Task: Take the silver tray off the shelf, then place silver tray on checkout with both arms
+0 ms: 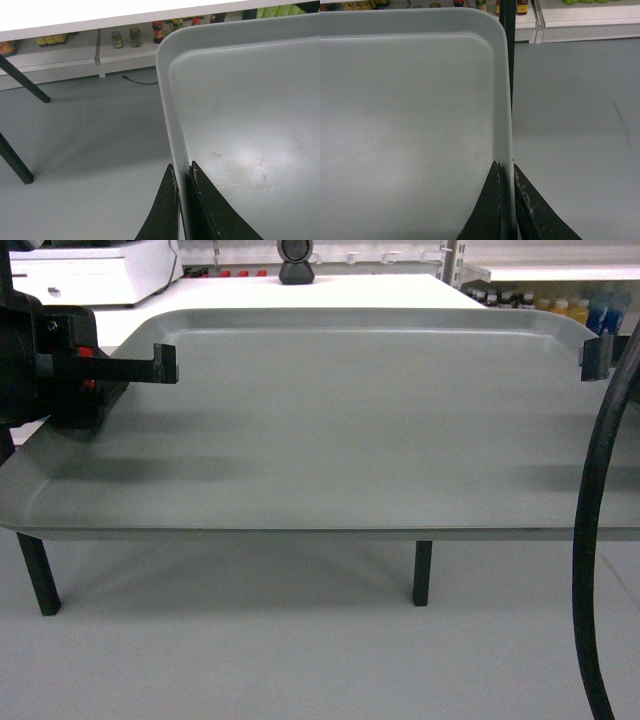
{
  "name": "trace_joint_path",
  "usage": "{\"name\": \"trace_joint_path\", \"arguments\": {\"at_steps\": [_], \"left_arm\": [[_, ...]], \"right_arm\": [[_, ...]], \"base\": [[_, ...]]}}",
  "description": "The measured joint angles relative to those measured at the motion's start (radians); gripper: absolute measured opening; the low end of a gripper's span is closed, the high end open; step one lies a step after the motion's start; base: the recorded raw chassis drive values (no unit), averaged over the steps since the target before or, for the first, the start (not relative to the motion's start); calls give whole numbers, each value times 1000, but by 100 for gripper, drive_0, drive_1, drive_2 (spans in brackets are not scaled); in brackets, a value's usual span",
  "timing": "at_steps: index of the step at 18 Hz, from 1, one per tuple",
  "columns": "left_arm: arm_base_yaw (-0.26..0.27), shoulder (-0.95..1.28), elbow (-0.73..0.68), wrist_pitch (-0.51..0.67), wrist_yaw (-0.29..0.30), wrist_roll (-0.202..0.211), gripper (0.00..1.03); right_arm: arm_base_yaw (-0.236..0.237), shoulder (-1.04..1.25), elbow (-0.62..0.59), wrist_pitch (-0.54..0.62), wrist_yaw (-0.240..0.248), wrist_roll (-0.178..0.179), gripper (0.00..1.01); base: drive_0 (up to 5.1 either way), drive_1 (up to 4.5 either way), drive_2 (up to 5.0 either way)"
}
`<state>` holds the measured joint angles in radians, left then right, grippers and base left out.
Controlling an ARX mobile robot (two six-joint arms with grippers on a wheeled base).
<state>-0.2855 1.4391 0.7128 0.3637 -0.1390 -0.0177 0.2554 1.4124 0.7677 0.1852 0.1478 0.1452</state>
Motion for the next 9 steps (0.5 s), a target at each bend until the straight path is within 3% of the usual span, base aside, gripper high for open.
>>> {"name": "trace_joint_path", "arguments": {"at_steps": [6,9], "left_arm": [[6,0,0,-3,0,2,4],[5,0,0,1,1,3,4]], "right_arm": [[8,0,0,4,1,0,3],[5,0,0,4,1,0,3]], "base": [[-488,258,258],[0,0,0]]}}
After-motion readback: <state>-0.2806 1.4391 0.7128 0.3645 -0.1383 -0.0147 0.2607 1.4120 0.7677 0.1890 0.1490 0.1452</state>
